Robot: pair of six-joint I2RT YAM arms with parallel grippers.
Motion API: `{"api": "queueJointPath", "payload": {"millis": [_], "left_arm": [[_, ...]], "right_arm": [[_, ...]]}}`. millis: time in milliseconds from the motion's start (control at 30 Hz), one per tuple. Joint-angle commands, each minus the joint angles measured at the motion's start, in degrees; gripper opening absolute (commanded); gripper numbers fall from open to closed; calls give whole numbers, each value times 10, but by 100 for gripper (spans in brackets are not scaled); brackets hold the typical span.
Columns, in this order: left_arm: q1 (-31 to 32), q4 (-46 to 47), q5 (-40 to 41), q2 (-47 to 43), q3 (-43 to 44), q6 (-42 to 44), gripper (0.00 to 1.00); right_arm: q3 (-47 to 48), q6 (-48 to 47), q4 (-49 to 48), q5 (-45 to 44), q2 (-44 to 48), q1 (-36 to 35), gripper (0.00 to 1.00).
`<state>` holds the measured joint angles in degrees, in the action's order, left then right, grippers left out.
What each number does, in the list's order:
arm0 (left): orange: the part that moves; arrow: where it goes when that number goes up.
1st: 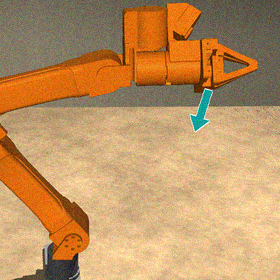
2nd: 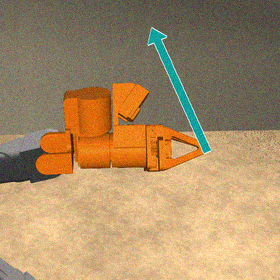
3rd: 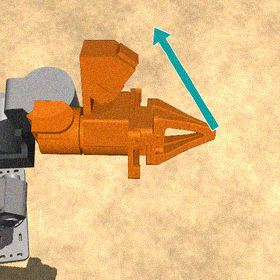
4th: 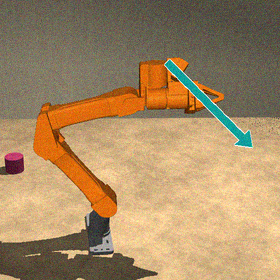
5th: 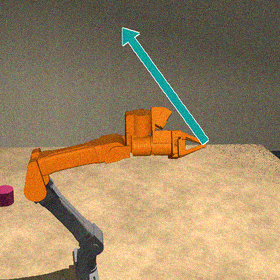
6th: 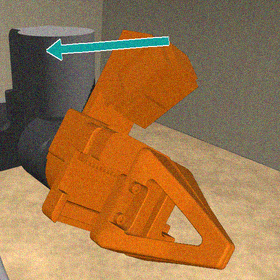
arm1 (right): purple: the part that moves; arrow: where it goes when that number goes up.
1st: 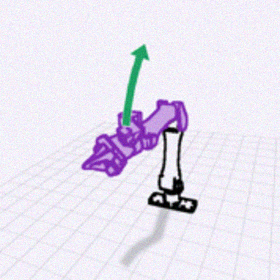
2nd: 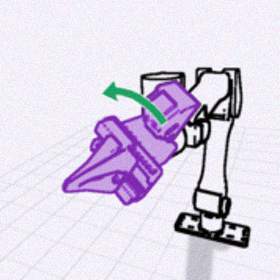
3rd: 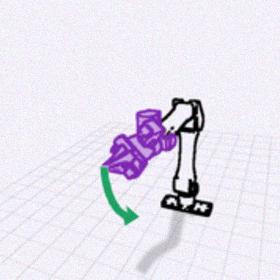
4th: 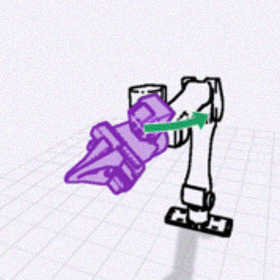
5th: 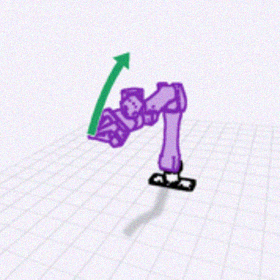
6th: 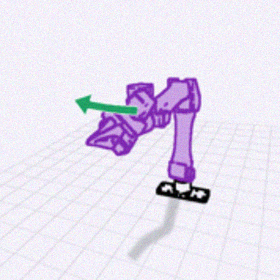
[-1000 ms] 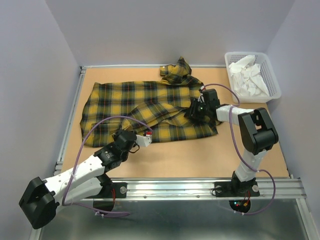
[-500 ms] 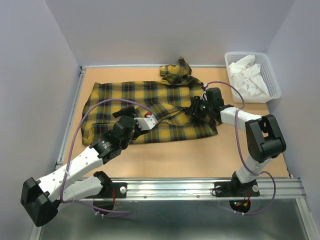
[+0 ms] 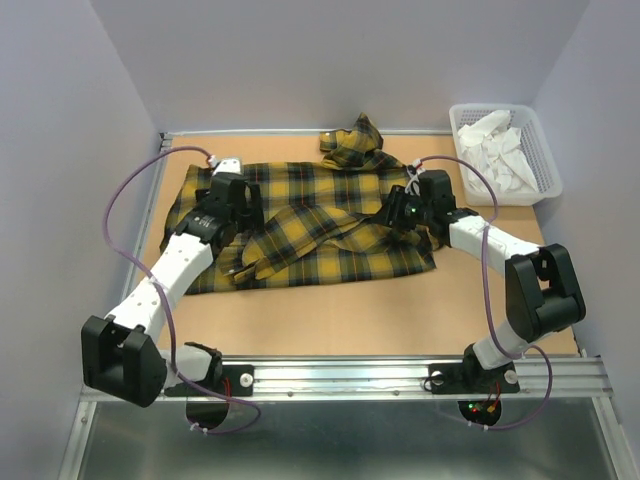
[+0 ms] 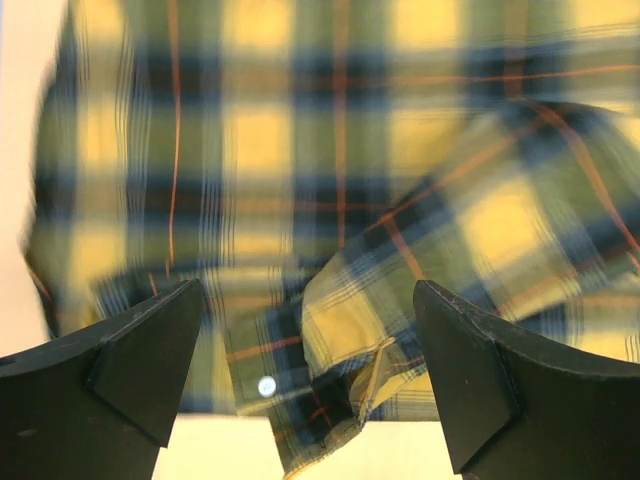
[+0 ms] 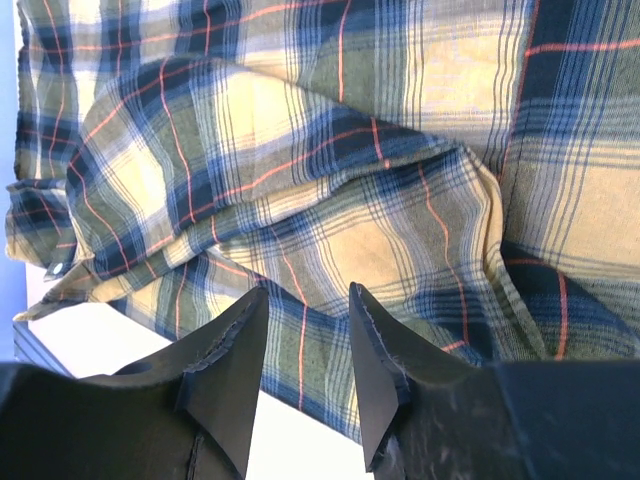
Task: Fold and stack the long sleeve shirts
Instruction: Fold the shirt
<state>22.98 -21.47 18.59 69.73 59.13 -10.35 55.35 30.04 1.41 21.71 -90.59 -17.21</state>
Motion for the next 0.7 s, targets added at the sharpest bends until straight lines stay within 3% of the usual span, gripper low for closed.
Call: {"api": "queueJointPath", "payload": {"millis": [0,233,500,667], "left_arm": [[-87,-71,-54,-2,-44,-222,95],[-136,-43,-71,-36,-138,-324,92],[-160,2,-68,-15,-188,-350,86],[-161,30,-85,1,-202,-361,74]], "right_arm": [[-5,2,11,12,20,3,44],[-13,0,12,23,25,3,44],[-15,-9,12,25,20,3,44],[-15,-12,12,23,18,3,44]]}}
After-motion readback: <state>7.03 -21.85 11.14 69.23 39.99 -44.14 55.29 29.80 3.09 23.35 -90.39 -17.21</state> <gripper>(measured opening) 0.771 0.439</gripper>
